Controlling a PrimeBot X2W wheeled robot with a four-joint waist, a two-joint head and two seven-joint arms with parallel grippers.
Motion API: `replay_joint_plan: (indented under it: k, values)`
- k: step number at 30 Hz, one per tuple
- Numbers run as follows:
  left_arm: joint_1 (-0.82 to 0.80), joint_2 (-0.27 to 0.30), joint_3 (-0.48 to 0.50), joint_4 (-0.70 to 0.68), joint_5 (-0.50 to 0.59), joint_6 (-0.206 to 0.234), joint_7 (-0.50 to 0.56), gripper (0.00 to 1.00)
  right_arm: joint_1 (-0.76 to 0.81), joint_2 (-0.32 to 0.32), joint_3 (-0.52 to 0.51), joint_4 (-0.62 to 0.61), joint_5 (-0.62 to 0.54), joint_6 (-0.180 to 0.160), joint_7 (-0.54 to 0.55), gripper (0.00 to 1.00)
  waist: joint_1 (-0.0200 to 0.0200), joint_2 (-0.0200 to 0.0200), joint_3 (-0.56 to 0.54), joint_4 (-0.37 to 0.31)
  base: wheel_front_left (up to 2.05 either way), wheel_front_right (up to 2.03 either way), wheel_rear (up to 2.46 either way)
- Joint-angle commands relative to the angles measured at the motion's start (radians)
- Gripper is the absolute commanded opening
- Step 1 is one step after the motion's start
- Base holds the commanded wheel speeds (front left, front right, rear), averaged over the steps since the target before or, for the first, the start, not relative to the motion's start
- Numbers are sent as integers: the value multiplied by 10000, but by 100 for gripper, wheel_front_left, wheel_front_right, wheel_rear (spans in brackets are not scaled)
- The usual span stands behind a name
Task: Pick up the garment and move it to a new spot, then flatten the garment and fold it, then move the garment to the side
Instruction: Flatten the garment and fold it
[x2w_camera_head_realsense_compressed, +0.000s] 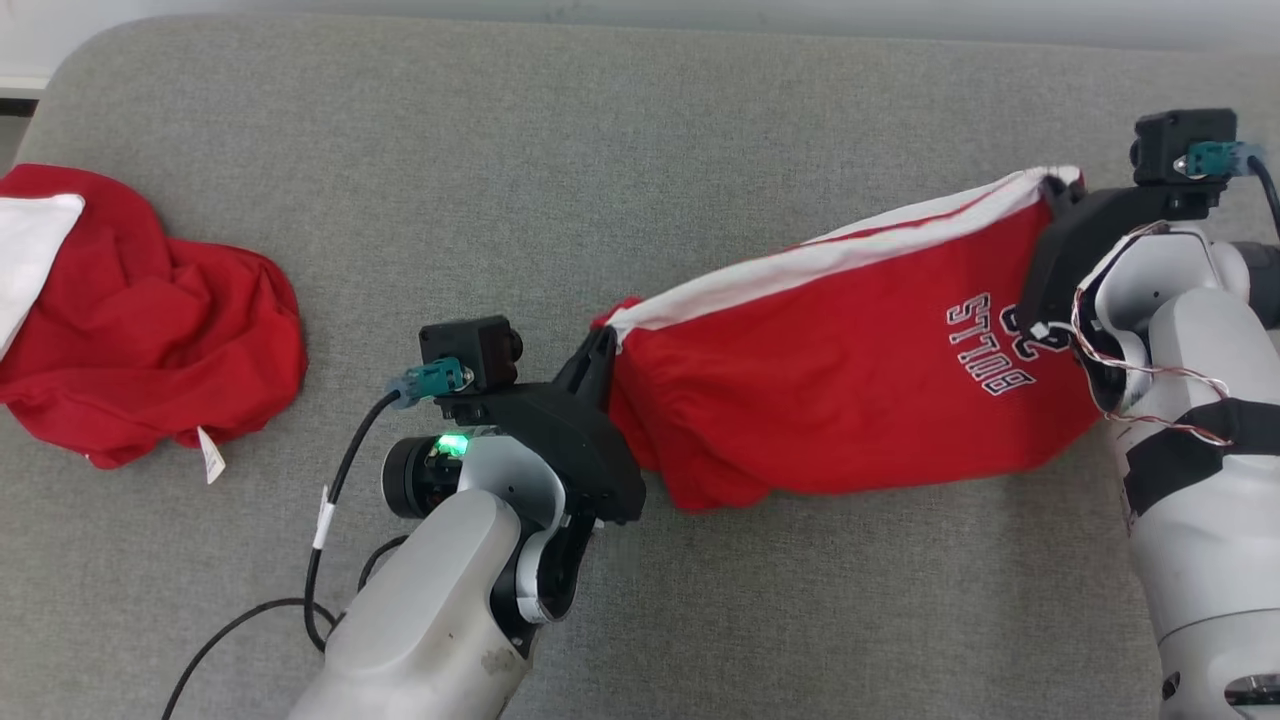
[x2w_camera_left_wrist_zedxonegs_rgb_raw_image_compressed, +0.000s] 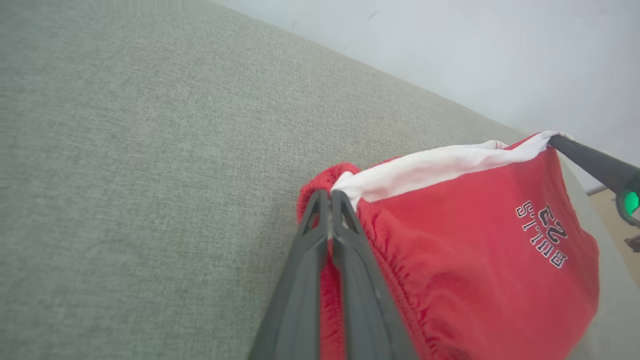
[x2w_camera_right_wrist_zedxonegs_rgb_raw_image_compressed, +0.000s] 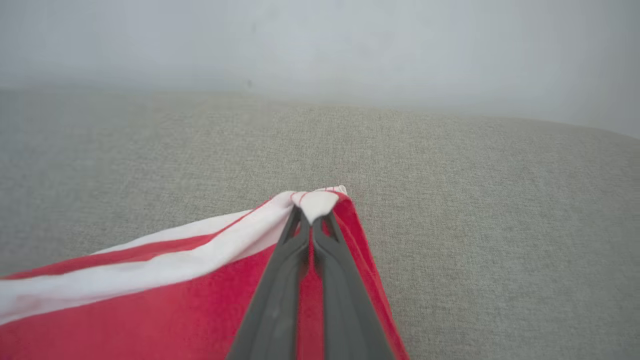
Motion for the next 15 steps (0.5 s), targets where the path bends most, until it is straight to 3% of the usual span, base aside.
replay_joint_plan:
  k: [1,4,10,15]
  values:
    - [-147,5,-21,50,-149,29,-194,100,-160,110,-15,63,67,5,-252,100,-1,-2,-26,13,0,0,0]
    - [-200,8,-93,184,-239,100,-710,100,-226,138,29,344,144,5,-732,100,-1,-2,-128,11,0,0,0]
    - [29,21,-31,602,-348,-169,-1736,100,-328,60,11,1021,328,5,-1030,100,-1,-2,-514,26,0,0,0]
    - [430,474,314,767,234,-275,-2534,100,-342,-79,42,1357,701,5,-1127,100,-1,-2,-817,8,0,0,0]
